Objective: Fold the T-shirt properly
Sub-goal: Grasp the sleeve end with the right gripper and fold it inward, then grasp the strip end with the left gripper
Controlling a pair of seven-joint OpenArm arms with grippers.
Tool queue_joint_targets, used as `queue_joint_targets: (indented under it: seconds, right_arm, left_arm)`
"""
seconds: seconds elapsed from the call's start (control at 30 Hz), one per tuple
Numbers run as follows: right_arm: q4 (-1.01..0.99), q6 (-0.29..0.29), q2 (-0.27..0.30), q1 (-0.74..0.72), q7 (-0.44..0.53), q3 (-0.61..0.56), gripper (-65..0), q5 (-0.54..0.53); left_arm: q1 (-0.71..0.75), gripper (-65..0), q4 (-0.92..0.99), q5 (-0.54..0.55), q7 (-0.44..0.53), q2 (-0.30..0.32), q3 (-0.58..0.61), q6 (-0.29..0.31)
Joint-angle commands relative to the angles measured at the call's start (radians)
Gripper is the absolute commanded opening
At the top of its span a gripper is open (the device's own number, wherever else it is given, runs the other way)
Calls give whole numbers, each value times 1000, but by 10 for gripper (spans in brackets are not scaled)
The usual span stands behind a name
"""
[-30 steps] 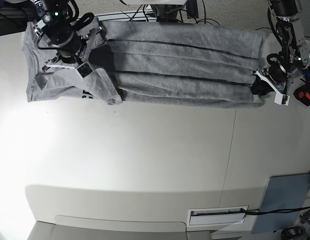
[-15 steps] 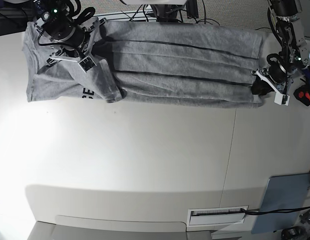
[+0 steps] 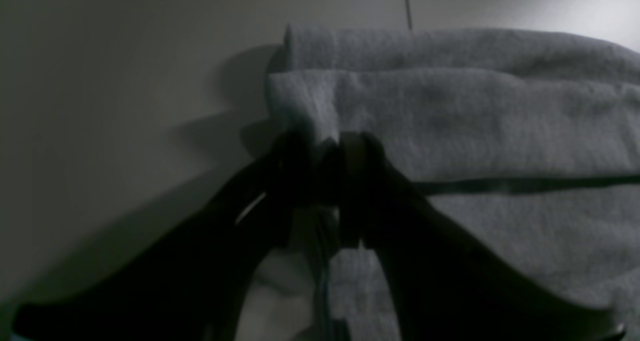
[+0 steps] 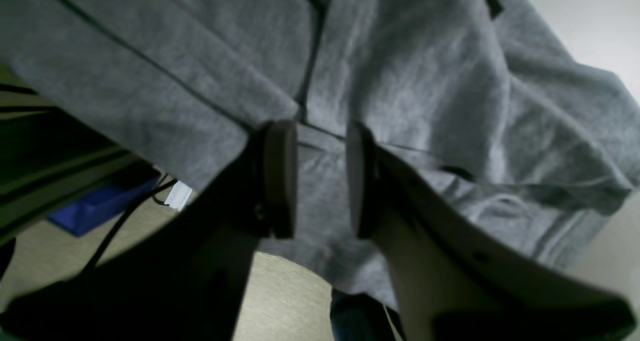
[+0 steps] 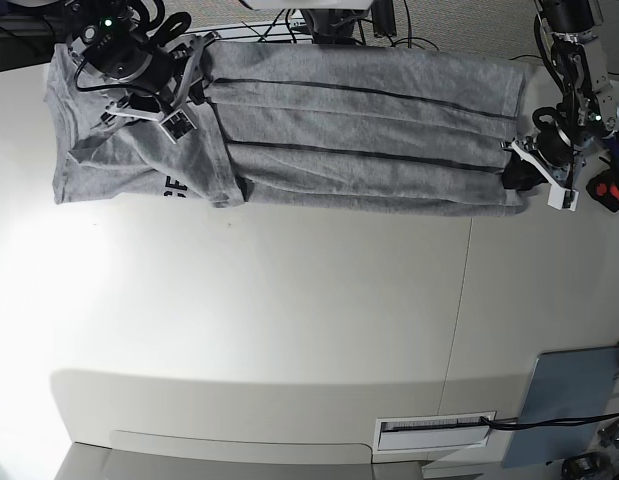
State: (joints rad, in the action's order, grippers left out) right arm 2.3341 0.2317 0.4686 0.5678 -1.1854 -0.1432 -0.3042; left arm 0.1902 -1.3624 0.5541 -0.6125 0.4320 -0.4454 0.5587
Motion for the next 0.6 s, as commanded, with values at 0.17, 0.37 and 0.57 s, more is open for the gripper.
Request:
queue_joint_targets:
  seconds: [0.17,0.37,0.57]
  right_arm:
    - [16,-3,13,-21,37,8,-477,11]
    - [16,-4,13,-34,71,8,-477,71]
    - [14,-4,13,-34,75,8,-477,96]
  left_arm:
    - [-4,-488,-13,10,0,18,-5,27]
    - [-4,-413,-23,84,-16,17,-32,45]
    - [0,-390,-36,210,-141,17,-185,124]
